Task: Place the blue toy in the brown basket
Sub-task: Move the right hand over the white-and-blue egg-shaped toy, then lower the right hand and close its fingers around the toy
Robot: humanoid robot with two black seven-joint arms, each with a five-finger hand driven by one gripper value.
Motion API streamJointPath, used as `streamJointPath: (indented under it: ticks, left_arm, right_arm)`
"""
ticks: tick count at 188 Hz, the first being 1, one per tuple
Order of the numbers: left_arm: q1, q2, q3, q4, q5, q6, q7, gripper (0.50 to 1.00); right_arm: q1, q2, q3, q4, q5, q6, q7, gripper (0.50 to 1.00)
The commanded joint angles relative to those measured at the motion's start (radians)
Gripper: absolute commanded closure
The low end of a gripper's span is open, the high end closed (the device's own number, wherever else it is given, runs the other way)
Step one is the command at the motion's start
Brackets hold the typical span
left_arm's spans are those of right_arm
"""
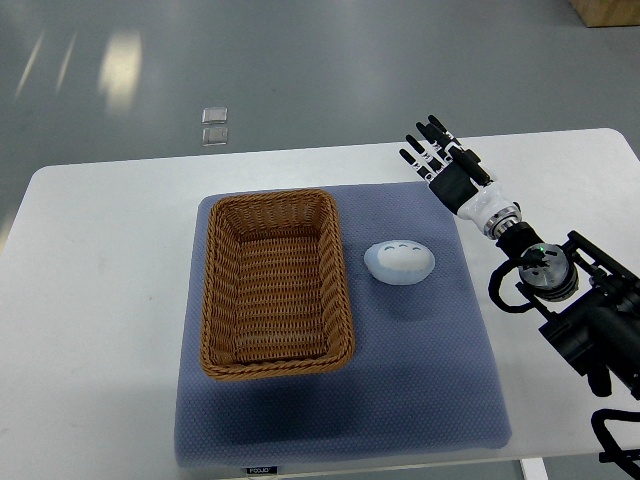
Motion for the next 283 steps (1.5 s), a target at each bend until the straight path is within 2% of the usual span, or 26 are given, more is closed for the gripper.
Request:
streamJointPath:
  ticks: [1, 87, 105, 129, 149, 176, 194, 219, 255, 283]
  left_arm:
    - [0.000, 0.000, 0.000, 0.000, 0.000, 0.000, 0.000, 0.500]
    - [0.000, 0.000, -0.003, -0.004, 0.000, 0.000, 0.000, 0.500]
    - [0.000, 0.000, -0.003, -0.006, 0.000, 0.000, 0.000, 0.500]
    - [-0.002, 0.000, -0.003, -0.013, 0.000, -0.002, 0.000, 0.500]
    - [-0.002, 0.000, -0.002, -0.016, 0.000, -0.003, 0.000, 0.500]
    - [-0.003, 0.000, 0.002, -0.015, 0.000, -0.010, -0.002, 0.500]
    - [-0.002, 0.000, 0.002, -0.015, 0.000, -0.010, 0.000, 0.500]
    - [-0.003, 0.000, 0.002, -0.015, 0.000, -0.014, 0.000, 0.500]
    - [-0.003, 0.000, 0.002, -0.013, 0.000, -0.014, 0.000, 0.500]
    - [-0.003, 0.000, 0.002, -0.012, 0.000, -0.014, -0.002, 0.500]
  right_arm:
    - [0.000, 0.000, 0.000, 0.000, 0.000, 0.000, 0.000, 0.591]
    - [0.015, -0.016, -0.049, 0.017, -0.127, -0.003, -0.002, 0.591]
    - [0.020, -0.042, -0.055, 0.049, -0.202, 0.000, -0.006, 0.591]
    - [0.055, -0.112, -0.112, 0.140, -0.373, 0.003, -0.049, 0.591]
    - [0.149, -0.209, -0.241, 0.193, -0.529, 0.008, -0.080, 0.591]
    - [0.360, -0.335, -0.603, 0.212, -0.607, 0.025, -0.106, 0.591]
    - [0.521, -0.420, -0.847, 0.290, -0.623, 0.034, -0.107, 0.591]
    - [0.664, -0.476, -1.037, 0.405, -0.667, 0.046, -0.121, 0.591]
    - [0.739, -0.488, -1.186, 0.500, -0.793, 0.023, -0.132, 0.591]
    - [0.715, -0.474, -1.193, 0.506, -0.821, -0.057, -0.121, 0.593]
